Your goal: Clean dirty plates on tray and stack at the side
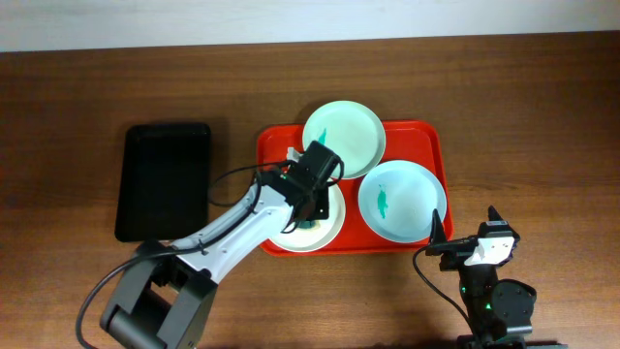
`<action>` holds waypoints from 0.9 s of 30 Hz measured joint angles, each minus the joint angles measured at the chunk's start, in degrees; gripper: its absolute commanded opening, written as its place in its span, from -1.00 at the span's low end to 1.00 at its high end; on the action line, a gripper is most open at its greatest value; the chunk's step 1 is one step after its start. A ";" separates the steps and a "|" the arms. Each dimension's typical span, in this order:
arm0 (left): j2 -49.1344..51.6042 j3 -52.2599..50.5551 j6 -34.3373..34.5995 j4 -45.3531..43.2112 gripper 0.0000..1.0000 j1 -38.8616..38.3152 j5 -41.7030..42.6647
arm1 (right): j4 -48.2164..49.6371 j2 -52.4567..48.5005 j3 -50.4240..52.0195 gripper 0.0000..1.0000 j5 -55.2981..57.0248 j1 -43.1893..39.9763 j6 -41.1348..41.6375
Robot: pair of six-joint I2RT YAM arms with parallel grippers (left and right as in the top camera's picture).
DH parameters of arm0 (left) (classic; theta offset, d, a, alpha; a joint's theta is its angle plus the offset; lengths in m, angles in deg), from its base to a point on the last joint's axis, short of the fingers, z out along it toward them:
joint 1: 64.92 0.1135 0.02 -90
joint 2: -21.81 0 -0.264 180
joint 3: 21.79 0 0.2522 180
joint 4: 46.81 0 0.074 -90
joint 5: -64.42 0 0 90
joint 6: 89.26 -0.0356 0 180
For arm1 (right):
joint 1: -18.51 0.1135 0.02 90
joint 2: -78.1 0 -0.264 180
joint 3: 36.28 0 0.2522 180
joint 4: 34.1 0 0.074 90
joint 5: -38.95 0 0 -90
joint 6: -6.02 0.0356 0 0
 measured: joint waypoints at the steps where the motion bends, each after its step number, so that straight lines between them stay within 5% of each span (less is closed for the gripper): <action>1: 0.00 -0.70 0.68 -0.90 -0.71 -0.11 -0.59 | -0.02 0.00 0.00 0.97 0.00 0.00 -0.02; 2: 0.00 -1.29 1.29 -1.42 -0.63 -0.15 -0.98 | -0.02 0.00 0.00 0.97 0.00 0.00 -0.02; 3: 0.00 -1.64 1.73 -1.55 -0.35 -0.17 -1.11 | -0.02 0.00 0.00 0.97 -0.02 0.00 0.00; 4: 0.00 -1.99 2.29 -1.55 0.13 -0.17 -1.18 | -0.02 0.00 0.00 0.96 -0.02 0.00 -0.04; 6: 0.00 -2.10 3.04 -1.66 0.58 -0.17 -1.20 | -0.02 0.00 0.00 0.97 0.00 0.00 -0.04; 15: -1.18 0.72 3.80 8.20 0.64 1.99 -1.18 | -0.02 0.00 0.00 0.97 0.00 0.00 -0.02; 17: -3.50 2.95 3.82 12.24 1.00 3.85 -1.14 | -0.02 0.00 0.00 0.97 -0.02 0.00 -0.07; 27: -24.72 8.61 3.98 25.38 0.98 20.50 -8.02 | 0.00 0.00 0.00 0.97 -0.02 0.00 -0.07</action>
